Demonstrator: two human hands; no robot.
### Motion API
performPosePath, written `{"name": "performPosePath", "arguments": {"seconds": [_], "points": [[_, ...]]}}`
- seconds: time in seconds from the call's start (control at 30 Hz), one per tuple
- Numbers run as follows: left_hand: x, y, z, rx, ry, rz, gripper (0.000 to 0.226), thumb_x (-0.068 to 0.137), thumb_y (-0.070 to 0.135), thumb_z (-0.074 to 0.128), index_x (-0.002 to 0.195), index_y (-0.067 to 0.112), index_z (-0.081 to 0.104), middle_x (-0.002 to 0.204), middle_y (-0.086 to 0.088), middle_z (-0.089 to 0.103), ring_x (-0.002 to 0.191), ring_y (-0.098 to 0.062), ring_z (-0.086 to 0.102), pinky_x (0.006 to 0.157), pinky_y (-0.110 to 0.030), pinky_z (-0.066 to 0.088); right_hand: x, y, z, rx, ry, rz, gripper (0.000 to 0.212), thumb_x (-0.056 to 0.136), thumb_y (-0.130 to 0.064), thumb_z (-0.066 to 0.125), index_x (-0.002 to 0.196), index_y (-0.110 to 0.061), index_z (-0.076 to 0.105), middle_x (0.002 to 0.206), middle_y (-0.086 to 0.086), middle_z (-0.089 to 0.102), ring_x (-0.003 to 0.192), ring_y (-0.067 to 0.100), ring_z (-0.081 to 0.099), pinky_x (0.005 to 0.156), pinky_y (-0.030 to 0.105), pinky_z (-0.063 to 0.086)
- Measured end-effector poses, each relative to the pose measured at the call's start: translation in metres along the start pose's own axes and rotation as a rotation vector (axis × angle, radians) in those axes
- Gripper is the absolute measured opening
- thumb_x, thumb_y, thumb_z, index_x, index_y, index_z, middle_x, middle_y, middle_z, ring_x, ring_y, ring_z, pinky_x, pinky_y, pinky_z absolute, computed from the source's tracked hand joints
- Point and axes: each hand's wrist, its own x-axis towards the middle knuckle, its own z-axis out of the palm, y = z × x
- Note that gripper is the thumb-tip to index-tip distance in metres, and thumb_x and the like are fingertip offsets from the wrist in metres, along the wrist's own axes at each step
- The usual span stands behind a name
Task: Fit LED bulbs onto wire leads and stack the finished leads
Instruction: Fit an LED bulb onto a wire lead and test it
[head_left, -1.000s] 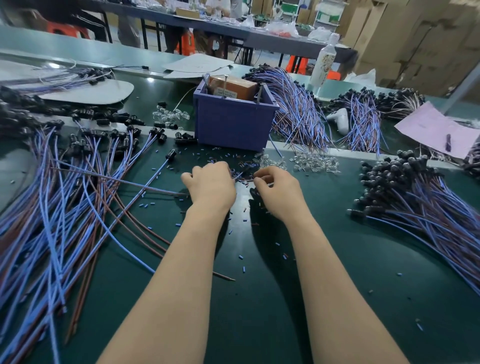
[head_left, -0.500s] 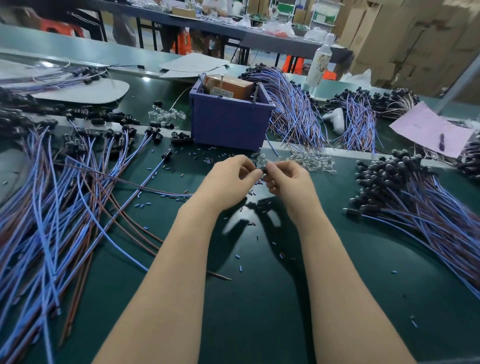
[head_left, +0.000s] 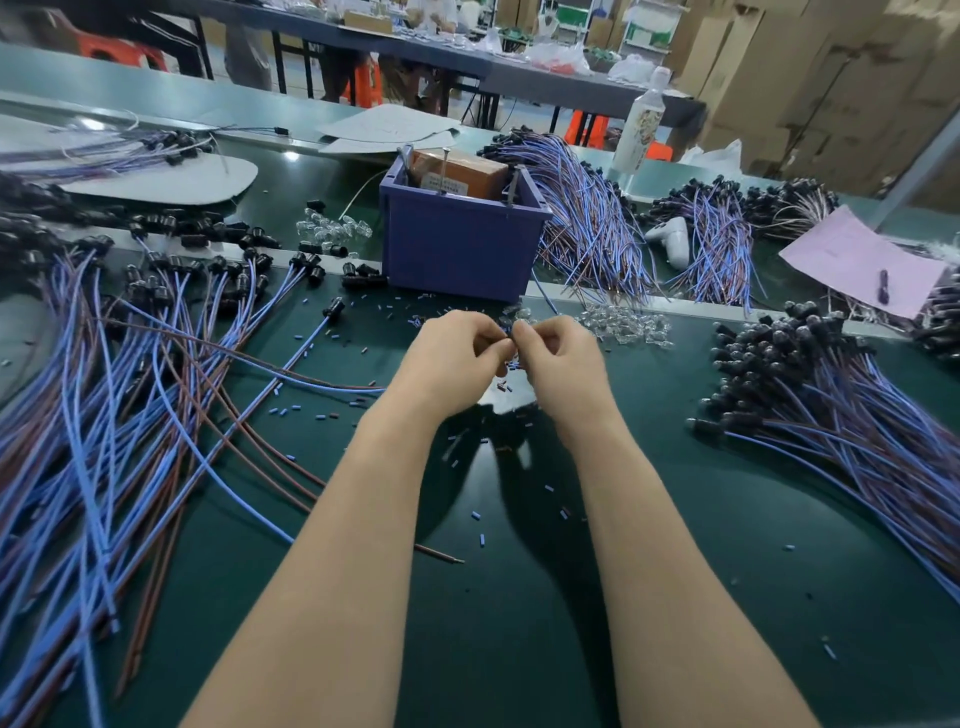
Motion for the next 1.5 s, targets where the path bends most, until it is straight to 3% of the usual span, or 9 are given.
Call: {"name": "performPosePath", "arguments": {"seconds": [0.17, 0.27, 0.43, 0.6, 0.73, 0.9, 1.17, 1.37, 1.5], "points": [[-0.001, 0.010, -0.007, -0.016, -0.083, 0.017, 0.015, 0.094, 0.022, 0.055, 0.091, 0.015, 0.068, 0.077, 0.002, 0.071, 0.066, -0.004, 0.061, 0.073, -0.023, 0.049, 0.002, 0.000, -0.006, 0.441, -0.168, 0.172, 0.030, 0.098, -0.013, 0.048, 0.069, -0.007, 0.047, 0.053, -0.001, 0.037, 0.048, 0.011, 0.028, 0.050, 0.023, 0.025], [-0.002, 0.006, -0.014, 0.173, -0.128, -0.034, 0.018, 0.093, 0.024, 0.055, 0.082, 0.017, 0.066, 0.077, 0.003, 0.072, 0.070, -0.006, 0.062, 0.070, -0.022, 0.049, 0.010, 0.005, -0.024, 0.415, -0.005, 0.228, 0.037, 0.100, -0.015, 0.045, 0.063, -0.010, 0.042, 0.057, 0.000, 0.034, 0.048, 0.010, 0.028, 0.046, 0.020, 0.025], [0.009, 0.013, -0.018, 0.039, 0.124, -0.104, 0.017, 0.092, 0.028, 0.055, 0.092, 0.016, 0.067, 0.083, 0.000, 0.069, 0.078, -0.015, 0.060, 0.072, -0.024, 0.043, 0.028, 0.010, -0.032, 0.075, 0.175, 0.164, 0.008, 0.092, -0.012, 0.055, 0.085, -0.016, 0.054, 0.081, 0.003, 0.060, 0.066, 0.011, 0.053, 0.060, 0.022, 0.046], [0.024, 0.018, -0.011, -0.101, 0.130, -0.123, 0.025, 0.098, 0.027, 0.044, 0.092, 0.013, 0.065, 0.080, -0.003, 0.069, 0.058, -0.009, 0.048, 0.058, -0.026, 0.039, 0.045, 0.016, -0.015, -0.219, 0.111, 0.056, 0.020, 0.090, -0.010, 0.050, 0.098, -0.018, 0.067, 0.093, 0.002, 0.067, 0.082, 0.017, 0.062, 0.074, 0.027, 0.052], [0.034, 0.009, -0.005, -0.118, 0.098, -0.175, 0.014, 0.097, 0.021, 0.047, 0.094, 0.021, 0.061, 0.081, 0.001, 0.065, 0.068, -0.014, 0.053, 0.067, -0.026, 0.043, 0.067, 0.034, -0.025, -0.491, 0.326, 0.001, 0.034, 0.094, -0.012, 0.042, 0.123, -0.015, 0.058, 0.130, 0.008, 0.055, 0.122, 0.028, 0.045, 0.106, 0.035, 0.032], [0.040, 0.003, 0.004, -0.086, 0.067, -0.232, 0.017, 0.094, 0.023, 0.053, 0.106, 0.018, 0.064, 0.093, -0.001, 0.065, 0.087, -0.019, 0.058, 0.076, -0.027, 0.044, 0.087, 0.046, -0.036, -0.698, 0.224, 0.284, 0.043, 0.099, -0.036, 0.037, 0.141, -0.029, 0.040, 0.156, 0.009, 0.021, 0.144, 0.032, 0.011, 0.116, 0.049, 0.009], [0.040, 0.002, 0.007, -0.104, 0.065, -0.276, 0.025, 0.099, 0.021, 0.041, 0.098, 0.014, 0.065, 0.099, -0.014, 0.068, 0.080, -0.024, 0.052, 0.072, -0.027, 0.040, 0.069, 0.034, -0.014, -0.671, 0.094, 0.137, 0.042, 0.087, -0.005, 0.044, 0.118, -0.025, 0.063, 0.125, 0.004, 0.060, 0.119, 0.027, 0.050, 0.101, 0.039, 0.040], [0.028, 0.003, 0.003, -0.109, 0.049, -0.271, 0.018, 0.094, 0.019, 0.052, 0.104, 0.014, 0.066, 0.089, 0.000, 0.063, 0.091, -0.017, 0.057, 0.081, -0.024, 0.041, 0.051, 0.031, -0.027, -0.669, 0.158, 0.158, 0.028, 0.088, -0.006, 0.052, 0.103, -0.025, 0.067, 0.117, 0.003, 0.064, 0.113, 0.026, 0.053, 0.094, 0.035, 0.034], [0.016, 0.004, 0.002, -0.089, 0.064, -0.234, 0.023, 0.093, 0.018, 0.055, 0.111, 0.011, 0.067, 0.104, -0.005, 0.067, 0.099, -0.017, 0.059, 0.082, -0.020, 0.040, 0.035, 0.029, -0.025, -0.594, 0.241, 0.069, 0.023, 0.090, -0.011, 0.052, 0.107, -0.021, 0.065, 0.110, 0.000, 0.067, 0.109, 0.022, 0.056, 0.094, 0.035, 0.031]]}}
